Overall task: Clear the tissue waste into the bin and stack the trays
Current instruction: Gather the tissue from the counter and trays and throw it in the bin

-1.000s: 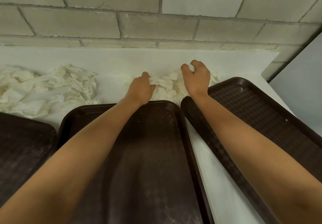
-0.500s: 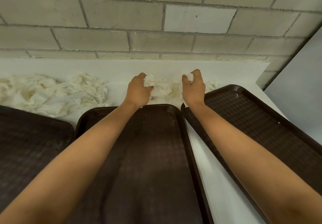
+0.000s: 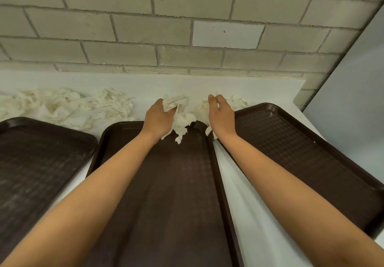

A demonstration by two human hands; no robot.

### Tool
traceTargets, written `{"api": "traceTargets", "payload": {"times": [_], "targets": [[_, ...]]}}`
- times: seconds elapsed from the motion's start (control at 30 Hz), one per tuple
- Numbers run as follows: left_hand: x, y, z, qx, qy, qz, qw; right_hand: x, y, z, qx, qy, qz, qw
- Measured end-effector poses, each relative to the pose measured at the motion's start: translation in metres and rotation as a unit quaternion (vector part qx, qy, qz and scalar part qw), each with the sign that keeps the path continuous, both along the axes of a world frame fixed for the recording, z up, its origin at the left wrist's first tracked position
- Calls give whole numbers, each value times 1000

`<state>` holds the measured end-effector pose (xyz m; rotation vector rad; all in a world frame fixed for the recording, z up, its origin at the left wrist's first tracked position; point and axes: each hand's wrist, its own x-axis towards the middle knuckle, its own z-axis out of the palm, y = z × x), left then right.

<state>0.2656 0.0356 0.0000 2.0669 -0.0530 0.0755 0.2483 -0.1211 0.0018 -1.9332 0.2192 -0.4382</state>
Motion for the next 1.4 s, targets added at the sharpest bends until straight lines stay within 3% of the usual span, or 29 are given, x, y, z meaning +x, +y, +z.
{"api": "traceTargets", "payload": {"times": [0.23, 0.4, 0.9, 1.1, 1.23, 1.33, 1.4], "targets": [[-60, -11, 15, -107, 48, 38, 992, -44, -2, -1, -8, 12, 10, 1000], [-99, -9, 15, -159, 63, -5, 985, -85, -1, 0, -17, 12, 5, 1000], [-260, 1, 11, -63, 31, -81, 994, -246, 18, 3, -23, 17, -46, 999], [-310, -11, 8, -152, 63, -150, 975, -298, 4, 3, -1, 26, -57, 998], [-332, -27, 3, -194, 134, -167, 957, -326, -13, 3, -13, 33, -60, 998], [-356, -45, 6, -273, 172, -144, 935, -346, -32, 2, -5, 31, -64, 997], [-369, -62, 3, -259, 173, -105, 944, -361, -45, -1, 2, 36, -63, 997]]}}
